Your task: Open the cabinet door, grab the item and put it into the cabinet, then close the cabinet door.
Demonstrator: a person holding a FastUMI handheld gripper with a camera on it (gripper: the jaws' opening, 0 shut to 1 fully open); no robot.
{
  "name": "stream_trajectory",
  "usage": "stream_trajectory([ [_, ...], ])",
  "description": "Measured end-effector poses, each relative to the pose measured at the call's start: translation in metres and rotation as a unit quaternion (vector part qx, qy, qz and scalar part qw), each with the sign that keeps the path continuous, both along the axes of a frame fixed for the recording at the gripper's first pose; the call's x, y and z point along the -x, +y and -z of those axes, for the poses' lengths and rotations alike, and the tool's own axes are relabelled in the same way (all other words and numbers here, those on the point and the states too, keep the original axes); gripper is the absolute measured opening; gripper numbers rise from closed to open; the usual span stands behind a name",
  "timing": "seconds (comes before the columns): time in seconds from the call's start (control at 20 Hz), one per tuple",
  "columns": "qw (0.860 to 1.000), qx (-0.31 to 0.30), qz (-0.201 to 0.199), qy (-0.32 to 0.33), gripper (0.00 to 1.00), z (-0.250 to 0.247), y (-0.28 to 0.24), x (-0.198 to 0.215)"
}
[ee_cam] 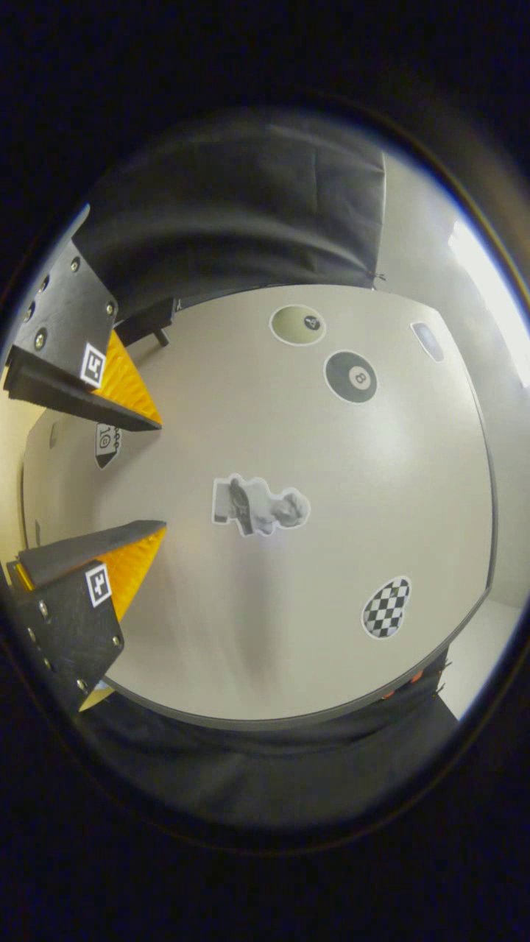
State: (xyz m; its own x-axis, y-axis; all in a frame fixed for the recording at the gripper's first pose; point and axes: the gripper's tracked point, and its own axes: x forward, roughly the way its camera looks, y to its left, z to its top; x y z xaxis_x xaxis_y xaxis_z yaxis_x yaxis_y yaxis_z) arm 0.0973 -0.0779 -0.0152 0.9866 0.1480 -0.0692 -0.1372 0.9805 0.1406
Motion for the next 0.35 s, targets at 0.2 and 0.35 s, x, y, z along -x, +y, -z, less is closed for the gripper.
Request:
stream_trajectory([
  [0.2, 0.998, 0.017, 0.019, -0.062, 0.76, -0.051, -0.028, 0.024],
  [0.35, 0.995, 0.020, 0.036, -0.087, 0.76, -0.076, -0.068, 0.045],
])
